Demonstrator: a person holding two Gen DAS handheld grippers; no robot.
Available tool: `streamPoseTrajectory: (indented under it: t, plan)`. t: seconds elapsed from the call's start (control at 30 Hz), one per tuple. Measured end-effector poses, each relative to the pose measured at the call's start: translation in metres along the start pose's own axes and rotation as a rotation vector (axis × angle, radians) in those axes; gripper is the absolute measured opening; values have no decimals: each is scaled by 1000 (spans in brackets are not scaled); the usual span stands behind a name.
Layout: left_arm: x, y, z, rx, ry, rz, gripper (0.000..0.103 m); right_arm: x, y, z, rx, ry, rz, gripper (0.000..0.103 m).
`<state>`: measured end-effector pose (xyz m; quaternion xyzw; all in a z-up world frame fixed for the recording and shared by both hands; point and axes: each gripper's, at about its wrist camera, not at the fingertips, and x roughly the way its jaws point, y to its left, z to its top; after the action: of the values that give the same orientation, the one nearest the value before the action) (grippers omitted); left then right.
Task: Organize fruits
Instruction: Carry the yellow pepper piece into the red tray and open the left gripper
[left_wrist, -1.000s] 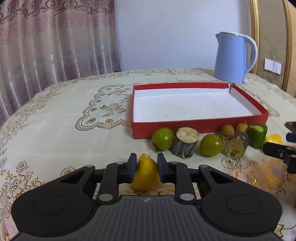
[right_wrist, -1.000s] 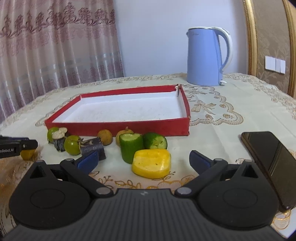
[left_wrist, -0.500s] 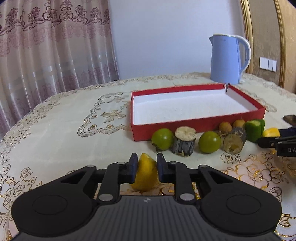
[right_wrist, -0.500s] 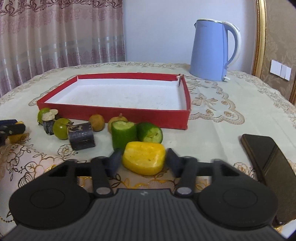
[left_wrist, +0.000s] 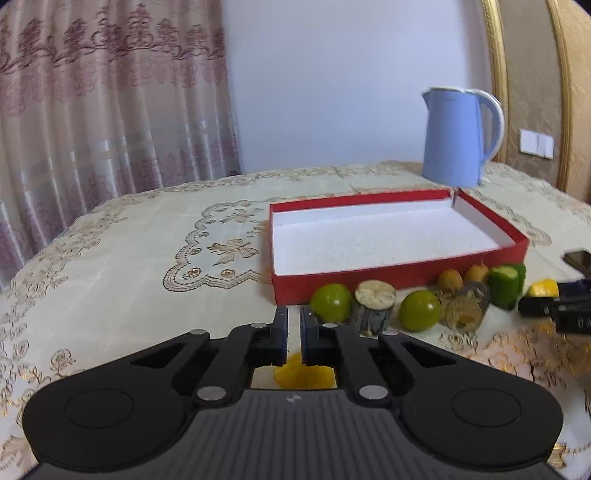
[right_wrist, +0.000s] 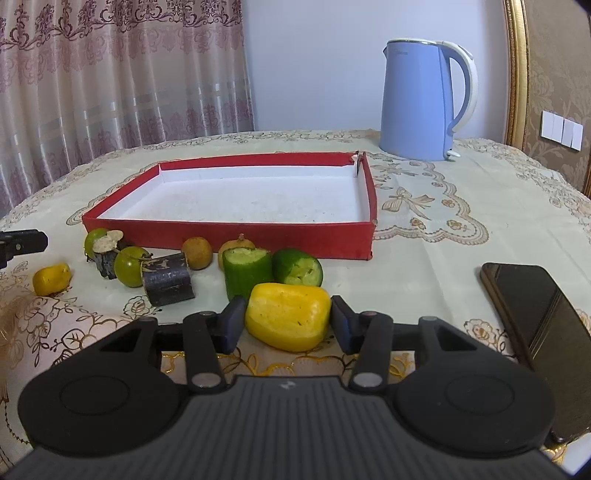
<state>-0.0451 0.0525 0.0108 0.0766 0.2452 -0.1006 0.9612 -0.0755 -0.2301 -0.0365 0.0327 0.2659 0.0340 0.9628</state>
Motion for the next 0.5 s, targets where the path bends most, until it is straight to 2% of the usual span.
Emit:
streamPoseTrajectory:
  t: [0.07, 0.17, 0.2, 0.27, 0.3, 0.33, 0.43, 0.47, 0.5]
  plan:
    - [-4, 1, -2, 7, 20, -50, 8, 0, 0, -1, 3, -2, 0, 47]
    - [-7, 3, -7, -3, 45, -118, 15, 1, -1, -1, 6, -2, 1, 47]
    - [-6, 3, -8, -6, 52, -111, 26, 1, -1, -1, 4, -1, 1, 47]
    - [-2, 3, -12, -3, 54, -81, 58, 1, -1, -1, 3, -1, 1, 47]
    - [0, 2, -14, -5, 56, -58, 81, 1, -1, -1, 3, -1, 2, 47]
    - [2, 3, -16, -13, 54, -43, 85, 2, -1, -1, 3, -1, 3, 47]
    - [6, 2, -19, -42, 63, -55, 83, 2, 0, -1, 4, 0, 2, 47]
    - [11, 1, -20, -49, 82, -50, 77, 1, 0, -1, 3, -1, 1, 47]
    - [17, 1, -21, -51, 112, -49, 50, 1, -1, -1, 3, -1, 0, 47]
